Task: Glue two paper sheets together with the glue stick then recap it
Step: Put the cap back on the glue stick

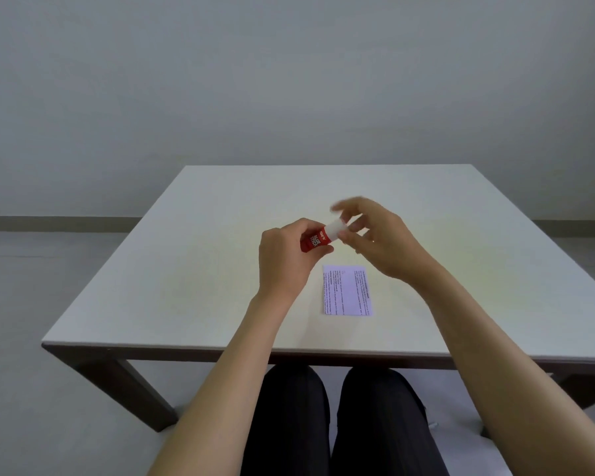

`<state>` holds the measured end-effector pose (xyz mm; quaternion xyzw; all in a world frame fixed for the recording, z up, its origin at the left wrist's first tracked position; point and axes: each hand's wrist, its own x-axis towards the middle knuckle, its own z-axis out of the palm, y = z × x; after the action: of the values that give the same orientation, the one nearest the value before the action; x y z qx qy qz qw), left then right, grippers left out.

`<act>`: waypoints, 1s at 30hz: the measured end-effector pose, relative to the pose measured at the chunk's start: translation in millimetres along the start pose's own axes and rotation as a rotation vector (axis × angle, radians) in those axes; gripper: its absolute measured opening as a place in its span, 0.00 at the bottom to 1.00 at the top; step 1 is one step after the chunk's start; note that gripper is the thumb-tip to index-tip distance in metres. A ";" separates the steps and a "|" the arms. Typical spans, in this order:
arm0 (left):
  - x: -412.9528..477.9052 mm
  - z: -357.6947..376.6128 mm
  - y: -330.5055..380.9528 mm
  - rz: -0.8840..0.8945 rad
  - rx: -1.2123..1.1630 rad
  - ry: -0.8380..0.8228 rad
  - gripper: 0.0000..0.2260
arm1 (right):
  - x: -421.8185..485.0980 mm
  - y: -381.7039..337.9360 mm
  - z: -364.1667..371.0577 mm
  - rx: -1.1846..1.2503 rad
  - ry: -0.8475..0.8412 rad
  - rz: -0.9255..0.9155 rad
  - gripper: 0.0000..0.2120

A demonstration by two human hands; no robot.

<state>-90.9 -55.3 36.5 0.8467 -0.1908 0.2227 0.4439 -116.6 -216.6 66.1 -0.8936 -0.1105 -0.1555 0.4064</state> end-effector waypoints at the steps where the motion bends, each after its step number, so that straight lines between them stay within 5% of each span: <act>1: -0.2 0.2 -0.2 0.016 0.018 -0.004 0.13 | 0.4 -1.1 3.3 -0.067 0.024 0.002 0.06; 5: -9.6 3.2 -0.3 0.027 0.058 -0.020 0.13 | 5.0 -1.5 14.1 -0.435 0.068 0.154 0.27; 10: -3.0 4.3 -3.8 0.024 0.050 -0.010 0.13 | -0.6 0.4 5.0 -0.091 -0.042 0.002 0.08; 15: 0.2 17.5 -15.8 -0.051 0.064 -0.006 0.15 | 6.4 1.9 19.0 -0.404 0.081 0.245 0.36; 20: 26.1 14.3 -51.5 -0.347 -0.054 0.079 0.17 | -17.0 11.5 25.5 -0.177 0.019 0.263 0.25; 30: 42.5 31.7 -88.3 -0.400 -0.046 0.087 0.18 | -41.6 24.3 15.8 -0.057 -0.068 0.342 0.15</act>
<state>-3.1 -40.1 -15.2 0.8469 -0.0044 0.1618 0.5065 -144.3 -223.2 24.1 -0.9152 0.0339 -0.0568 0.3975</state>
